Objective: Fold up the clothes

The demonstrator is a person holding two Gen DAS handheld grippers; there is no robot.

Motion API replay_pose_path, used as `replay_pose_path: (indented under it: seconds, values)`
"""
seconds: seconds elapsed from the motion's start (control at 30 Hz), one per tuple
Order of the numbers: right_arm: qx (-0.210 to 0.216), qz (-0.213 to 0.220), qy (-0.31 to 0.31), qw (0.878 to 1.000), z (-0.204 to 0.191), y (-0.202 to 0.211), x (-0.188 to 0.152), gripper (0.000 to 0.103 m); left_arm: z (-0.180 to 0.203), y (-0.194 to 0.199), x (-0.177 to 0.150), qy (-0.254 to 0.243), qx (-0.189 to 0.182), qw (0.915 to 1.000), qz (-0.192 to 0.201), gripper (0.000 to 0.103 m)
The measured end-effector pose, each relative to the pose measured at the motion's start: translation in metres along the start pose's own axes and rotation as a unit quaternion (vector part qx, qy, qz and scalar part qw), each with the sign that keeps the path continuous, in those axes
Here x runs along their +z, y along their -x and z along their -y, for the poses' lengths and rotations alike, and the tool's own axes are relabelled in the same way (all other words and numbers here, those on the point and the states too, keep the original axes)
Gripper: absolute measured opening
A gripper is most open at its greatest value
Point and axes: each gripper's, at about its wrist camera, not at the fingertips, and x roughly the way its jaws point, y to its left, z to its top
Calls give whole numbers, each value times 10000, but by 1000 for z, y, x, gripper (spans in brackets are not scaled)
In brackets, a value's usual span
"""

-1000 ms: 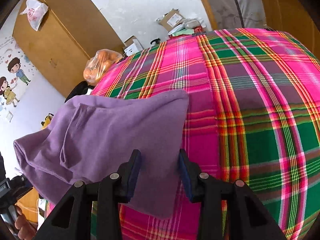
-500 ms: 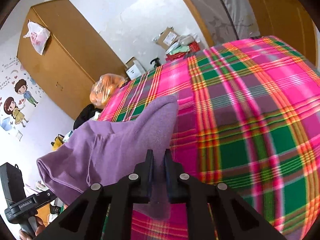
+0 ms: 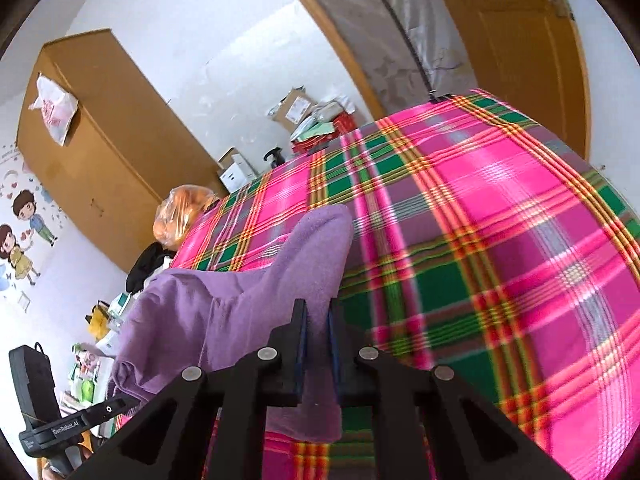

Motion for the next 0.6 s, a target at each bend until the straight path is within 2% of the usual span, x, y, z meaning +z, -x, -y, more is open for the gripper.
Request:
replay_pose_path:
  seconds: [0.33,0.6]
  values:
    - [-146,173,-137,9996,20,16,4,10,13,-11,-2,-137,-17,9998,-142,33]
    - [-405,314,-260,9983,42,32,7,10,27,-22,-5,-311,-171,9990,-270,33]
